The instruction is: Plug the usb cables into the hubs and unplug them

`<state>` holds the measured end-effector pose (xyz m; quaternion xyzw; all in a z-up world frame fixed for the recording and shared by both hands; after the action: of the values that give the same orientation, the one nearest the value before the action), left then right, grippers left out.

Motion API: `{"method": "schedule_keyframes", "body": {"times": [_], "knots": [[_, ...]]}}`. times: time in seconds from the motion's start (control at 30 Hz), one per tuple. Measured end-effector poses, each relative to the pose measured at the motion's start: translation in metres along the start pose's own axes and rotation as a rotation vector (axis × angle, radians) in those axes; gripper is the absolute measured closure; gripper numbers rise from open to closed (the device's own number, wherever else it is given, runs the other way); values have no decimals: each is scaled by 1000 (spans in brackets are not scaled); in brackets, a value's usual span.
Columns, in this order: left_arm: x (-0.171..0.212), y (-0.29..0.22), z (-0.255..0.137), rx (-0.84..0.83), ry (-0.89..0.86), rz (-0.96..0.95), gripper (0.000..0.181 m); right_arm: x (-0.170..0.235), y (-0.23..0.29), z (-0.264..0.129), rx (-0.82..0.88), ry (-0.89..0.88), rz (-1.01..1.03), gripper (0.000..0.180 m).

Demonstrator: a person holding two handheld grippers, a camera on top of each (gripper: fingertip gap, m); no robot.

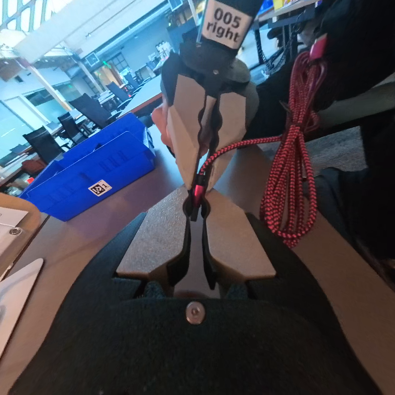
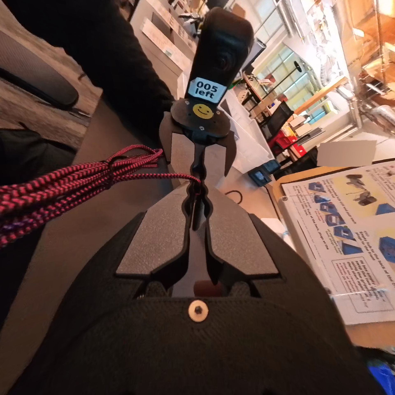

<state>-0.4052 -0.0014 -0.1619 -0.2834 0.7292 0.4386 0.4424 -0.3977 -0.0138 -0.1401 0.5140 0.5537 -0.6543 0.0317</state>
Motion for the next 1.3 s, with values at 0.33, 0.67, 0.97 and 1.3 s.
{"method": "schedule_keyframes", "body": {"times": [0.33, 0.67, 0.97, 1.3], "knots": [[14, 5, 3, -39, 110, 52, 181, 12, 0, 3, -31, 37, 91, 177], [85, 61, -55, -327, 768, 260, 128, 45, -59, -28, 148, 28, 323, 177], [121, 79, -57, -303, 849, 177, 164, 33, -52, -32, 66, -46, 353, 176], [100, 84, -59, -342, 670, -43, 172, 35, -62, -37, 75, -75, 451, 175]]}}
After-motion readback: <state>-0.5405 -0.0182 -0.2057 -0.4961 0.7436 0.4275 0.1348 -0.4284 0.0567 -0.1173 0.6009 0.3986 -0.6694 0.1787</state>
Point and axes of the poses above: each gripper's, where its closed fingertips meet, z out along the fingers, x out of its underside, y = z × x across the jaws, the point moved 2 cm from there along -z, back along the fingers, and after that the axes turned 7 degrees about x, right-handed, at the moved point
